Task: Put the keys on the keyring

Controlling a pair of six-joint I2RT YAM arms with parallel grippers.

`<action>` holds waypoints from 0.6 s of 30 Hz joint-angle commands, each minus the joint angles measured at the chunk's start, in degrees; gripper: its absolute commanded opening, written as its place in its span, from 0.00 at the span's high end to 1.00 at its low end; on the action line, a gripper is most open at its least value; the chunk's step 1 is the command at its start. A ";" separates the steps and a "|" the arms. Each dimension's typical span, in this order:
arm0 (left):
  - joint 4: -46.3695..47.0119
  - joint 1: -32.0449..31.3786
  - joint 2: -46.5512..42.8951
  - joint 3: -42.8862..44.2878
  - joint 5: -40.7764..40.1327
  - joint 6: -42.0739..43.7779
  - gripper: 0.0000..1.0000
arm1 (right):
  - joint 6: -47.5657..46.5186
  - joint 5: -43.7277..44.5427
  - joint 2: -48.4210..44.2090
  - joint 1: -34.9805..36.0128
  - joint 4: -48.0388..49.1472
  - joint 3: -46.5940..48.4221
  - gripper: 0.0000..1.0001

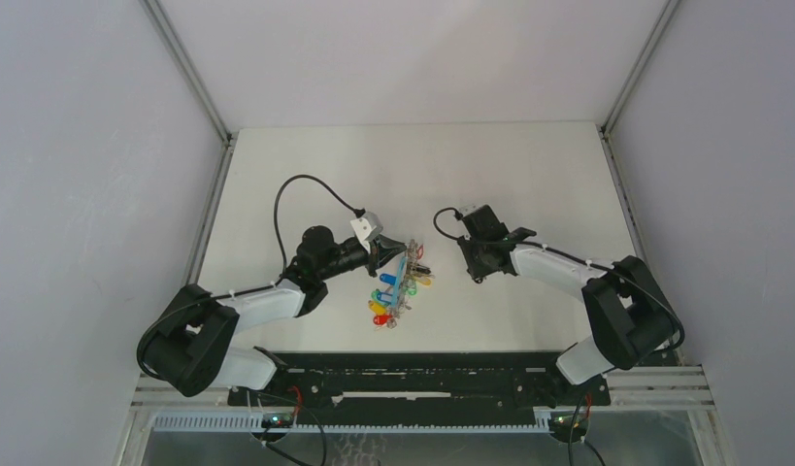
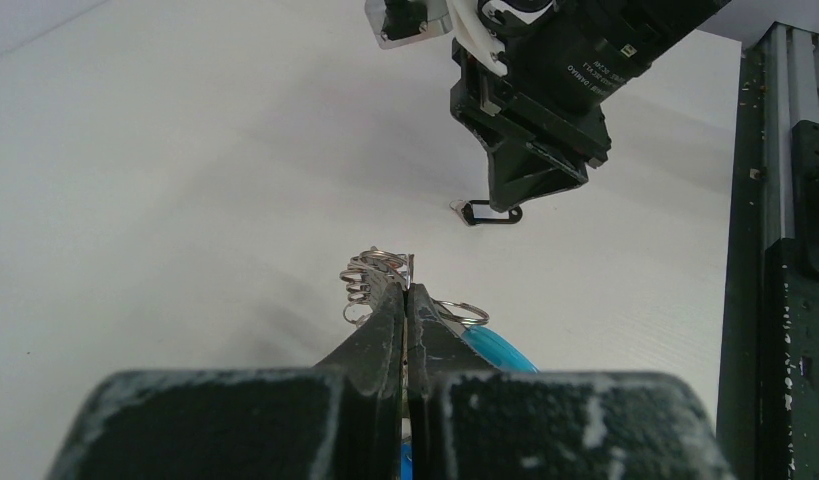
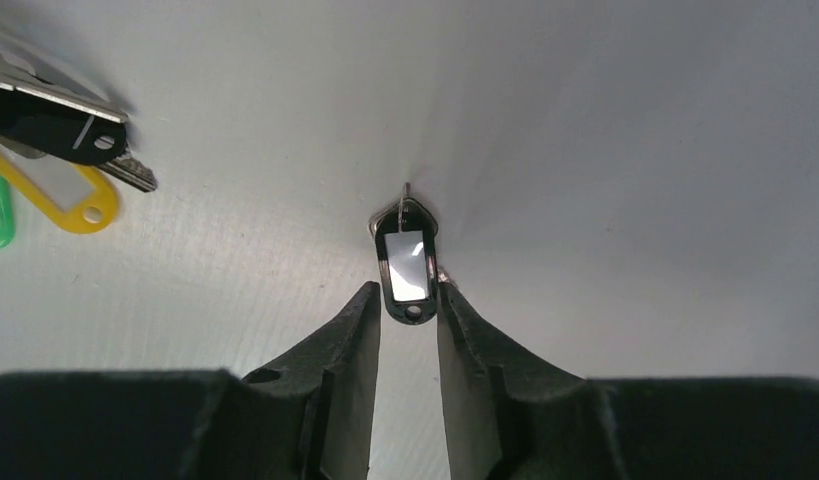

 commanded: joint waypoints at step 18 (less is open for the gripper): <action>1.15 -0.18 -1.27 2.90 0.44 0.56 1.00 | 3.16 0.82 1.17 0.16 12.21 -1.15 0.84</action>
